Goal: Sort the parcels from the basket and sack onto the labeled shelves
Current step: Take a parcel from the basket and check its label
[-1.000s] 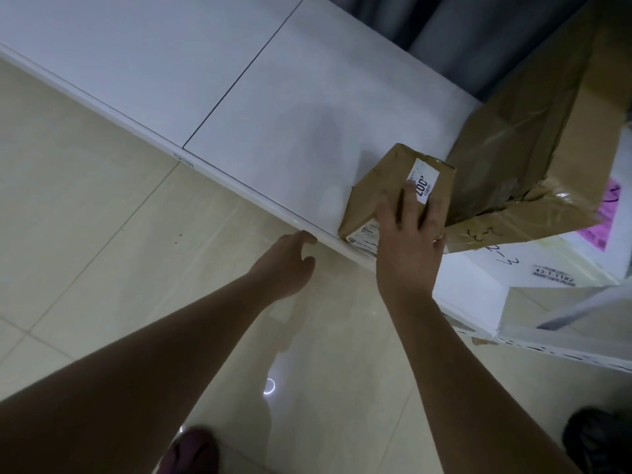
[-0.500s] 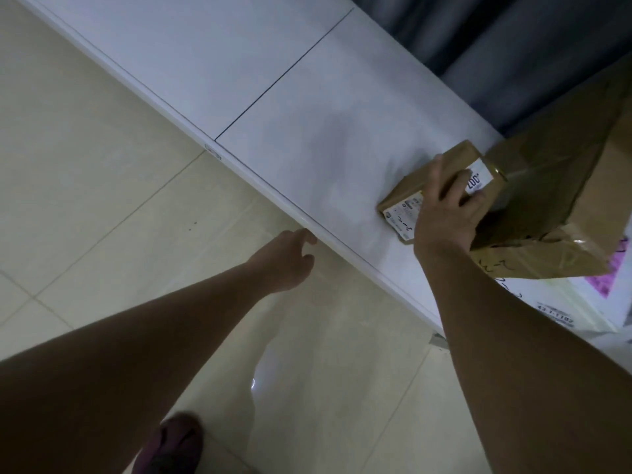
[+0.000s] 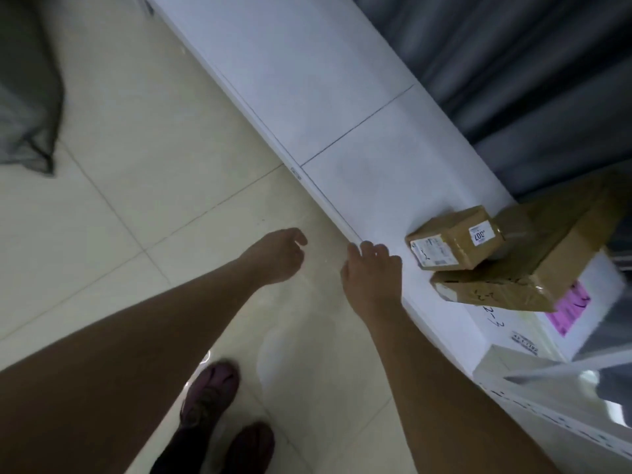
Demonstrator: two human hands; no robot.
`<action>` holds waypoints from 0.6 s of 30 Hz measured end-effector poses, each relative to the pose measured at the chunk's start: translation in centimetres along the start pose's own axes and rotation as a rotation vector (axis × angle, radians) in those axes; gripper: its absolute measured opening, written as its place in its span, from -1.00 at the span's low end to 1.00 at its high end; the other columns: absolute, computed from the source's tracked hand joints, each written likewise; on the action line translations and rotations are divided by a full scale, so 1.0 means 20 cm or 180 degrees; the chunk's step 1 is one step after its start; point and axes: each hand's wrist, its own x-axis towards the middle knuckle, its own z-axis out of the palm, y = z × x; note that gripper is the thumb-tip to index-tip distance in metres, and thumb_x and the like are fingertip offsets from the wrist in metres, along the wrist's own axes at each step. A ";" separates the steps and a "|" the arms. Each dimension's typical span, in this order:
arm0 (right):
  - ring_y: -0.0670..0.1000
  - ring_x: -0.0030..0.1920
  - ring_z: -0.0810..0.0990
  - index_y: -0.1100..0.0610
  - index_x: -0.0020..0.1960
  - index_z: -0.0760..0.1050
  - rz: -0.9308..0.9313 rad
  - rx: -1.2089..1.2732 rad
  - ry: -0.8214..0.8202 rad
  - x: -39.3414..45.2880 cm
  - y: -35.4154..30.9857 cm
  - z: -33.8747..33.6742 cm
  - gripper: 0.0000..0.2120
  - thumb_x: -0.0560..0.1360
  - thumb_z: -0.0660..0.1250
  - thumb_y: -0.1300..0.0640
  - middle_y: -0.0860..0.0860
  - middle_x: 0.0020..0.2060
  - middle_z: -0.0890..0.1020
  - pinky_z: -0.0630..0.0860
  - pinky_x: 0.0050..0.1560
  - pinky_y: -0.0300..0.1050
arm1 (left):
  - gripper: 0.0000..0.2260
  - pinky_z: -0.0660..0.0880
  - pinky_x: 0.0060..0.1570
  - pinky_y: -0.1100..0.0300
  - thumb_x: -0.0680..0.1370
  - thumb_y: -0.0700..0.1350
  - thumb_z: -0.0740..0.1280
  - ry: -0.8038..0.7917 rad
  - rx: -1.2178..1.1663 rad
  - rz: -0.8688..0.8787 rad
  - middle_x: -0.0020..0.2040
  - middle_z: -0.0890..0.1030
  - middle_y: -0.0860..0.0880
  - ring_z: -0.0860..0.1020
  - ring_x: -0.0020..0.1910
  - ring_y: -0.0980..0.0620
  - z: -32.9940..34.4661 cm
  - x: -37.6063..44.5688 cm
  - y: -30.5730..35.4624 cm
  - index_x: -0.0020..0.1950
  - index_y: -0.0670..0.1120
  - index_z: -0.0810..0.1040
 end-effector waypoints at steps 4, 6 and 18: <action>0.15 0.10 0.53 0.15 0.19 0.47 -0.0686 0.0328 -0.0254 -0.16 -0.38 -0.45 -0.75 0.63 0.10 0.08 0.10 0.06 0.56 0.42 0.08 0.02 | -0.76 0.40 0.14 0.20 0.61 -0.16 0.19 0.0228 -0.0179 -0.0347 0.23 0.56 -0.10 0.50 0.22 -0.08 -0.39 -0.41 -0.11 0.24 -0.09 0.51; 0.15 0.13 0.49 0.15 0.22 0.44 -0.0930 0.0441 -0.0250 -0.23 -0.54 -0.69 -0.73 0.64 0.05 0.11 0.10 0.10 0.53 0.39 0.06 -0.01 | -0.77 0.42 0.10 0.20 0.60 -0.17 0.19 0.0358 -0.0381 -0.0580 0.23 0.57 -0.10 0.52 0.19 -0.09 -0.60 -0.64 -0.17 0.22 -0.10 0.52; 0.16 0.16 0.49 0.16 0.23 0.47 -0.2094 0.0665 -0.0161 -0.61 -1.61 -1.87 -0.72 0.60 0.09 0.21 0.10 0.12 0.54 0.44 0.03 -0.06 | -0.77 0.45 0.04 0.15 0.59 -0.17 0.16 0.1509 -0.0945 -0.1424 0.13 0.62 -0.08 0.55 0.09 -0.06 -1.70 -1.96 -0.58 0.17 -0.09 0.55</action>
